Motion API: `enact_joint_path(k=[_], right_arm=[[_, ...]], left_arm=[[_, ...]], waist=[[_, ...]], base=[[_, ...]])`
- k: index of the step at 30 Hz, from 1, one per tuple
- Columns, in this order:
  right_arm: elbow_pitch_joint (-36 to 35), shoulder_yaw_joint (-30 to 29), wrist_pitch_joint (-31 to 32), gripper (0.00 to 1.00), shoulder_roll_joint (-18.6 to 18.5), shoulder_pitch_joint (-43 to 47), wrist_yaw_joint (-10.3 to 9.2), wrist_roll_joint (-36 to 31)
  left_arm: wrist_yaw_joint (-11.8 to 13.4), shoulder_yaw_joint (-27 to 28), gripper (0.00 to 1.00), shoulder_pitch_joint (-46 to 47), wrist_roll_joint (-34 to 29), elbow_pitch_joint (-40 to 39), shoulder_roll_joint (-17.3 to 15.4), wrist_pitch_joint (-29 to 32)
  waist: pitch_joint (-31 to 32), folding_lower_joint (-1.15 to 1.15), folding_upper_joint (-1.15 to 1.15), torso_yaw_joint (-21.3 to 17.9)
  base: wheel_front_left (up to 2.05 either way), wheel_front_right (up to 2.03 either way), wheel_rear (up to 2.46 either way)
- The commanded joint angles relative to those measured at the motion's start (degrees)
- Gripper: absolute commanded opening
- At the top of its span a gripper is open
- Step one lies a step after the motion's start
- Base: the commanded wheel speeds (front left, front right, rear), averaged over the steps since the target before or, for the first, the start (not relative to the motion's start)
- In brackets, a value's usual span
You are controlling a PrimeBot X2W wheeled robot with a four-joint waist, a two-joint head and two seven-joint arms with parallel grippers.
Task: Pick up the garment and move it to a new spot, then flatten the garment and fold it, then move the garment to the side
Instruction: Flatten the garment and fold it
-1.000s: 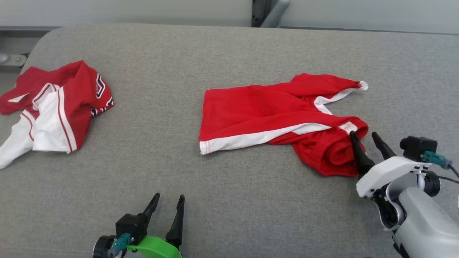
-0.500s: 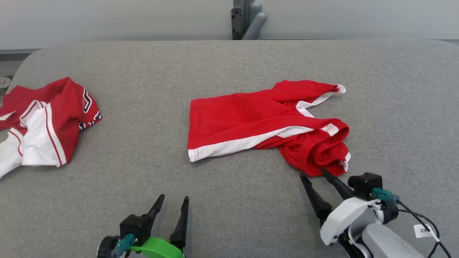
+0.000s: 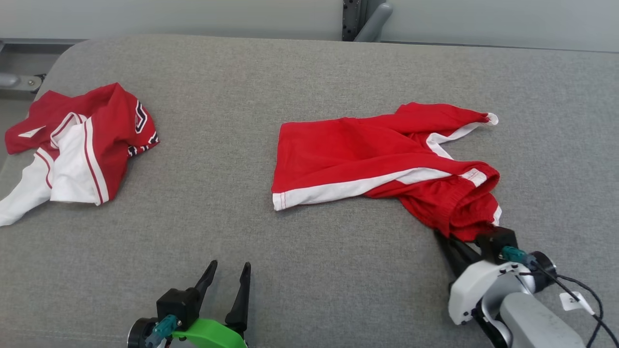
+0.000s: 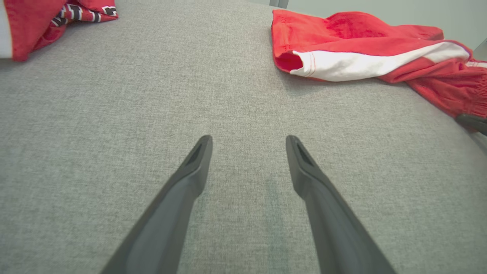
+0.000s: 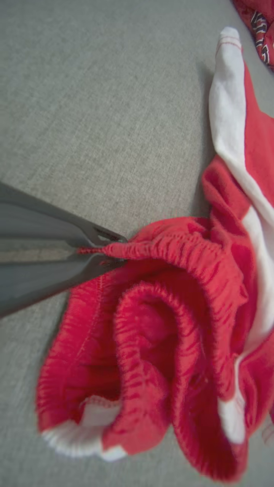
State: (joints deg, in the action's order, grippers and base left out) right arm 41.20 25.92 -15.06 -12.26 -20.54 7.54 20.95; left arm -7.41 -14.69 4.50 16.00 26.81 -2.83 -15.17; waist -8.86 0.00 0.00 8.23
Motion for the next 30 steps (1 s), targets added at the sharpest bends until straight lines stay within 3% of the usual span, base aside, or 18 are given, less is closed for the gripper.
enact_joint_path(k=[1,11,12,13,14,22,30], right_arm=[[0.1,-0.9,-0.2,0.00,-1.8,1.2,-0.10,-0.3],[-1.8,-0.7,0.0,0.00,-10.0,7.3,-0.11,1.3],[-1.9,-0.8,0.0,0.10,-10.3,7.5,-0.11,2.0],[-2.3,-1.2,0.0,0.77,-10.5,7.6,-0.11,2.8],[-2.9,-1.3,0.0,1.00,-10.5,7.7,-0.10,3.4],[-8.8,-5.6,-0.1,1.00,-9.2,10.7,-0.10,5.2],[-14.3,-9.7,-0.1,1.00,-6.9,13.7,-0.10,3.0]], left_arm=[[-0.1,0.2,1.00,0.2,0.3,-0.4,-0.1,0.0],[-0.1,-1.4,1.00,1.9,0.8,-0.9,-0.2,0.0],[-0.1,-1.6,1.00,2.0,0.9,-0.9,-0.1,0.0],[-0.1,-1.7,1.00,2.1,0.9,-0.9,-0.2,0.0],[-0.1,-1.7,1.00,2.0,0.8,-0.9,-0.2,0.0],[-0.1,-1.8,1.00,0.8,1.6,-0.3,-0.2,0.0],[-0.1,-4.8,1.00,4.0,4.8,1.2,-0.2,0.0]], waist=[[0.0,0.00,0.00,-0.7],[1.1,0.00,0.00,-6.0],[1.4,0.00,0.00,-6.2],[1.6,0.00,0.00,-6.5],[1.9,0.00,0.00,-6.7],[4.7,0.00,0.00,-8.0],[4.0,0.00,0.00,-10.5]], base=[[0.00,0.00,0.00],[0.00,0.00,0.00],[0.00,0.00,0.00],[0.00,0.00,0.00],[0.00,0.00,0.00],[0.00,0.00,0.00],[0.00,0.00,0.00]])
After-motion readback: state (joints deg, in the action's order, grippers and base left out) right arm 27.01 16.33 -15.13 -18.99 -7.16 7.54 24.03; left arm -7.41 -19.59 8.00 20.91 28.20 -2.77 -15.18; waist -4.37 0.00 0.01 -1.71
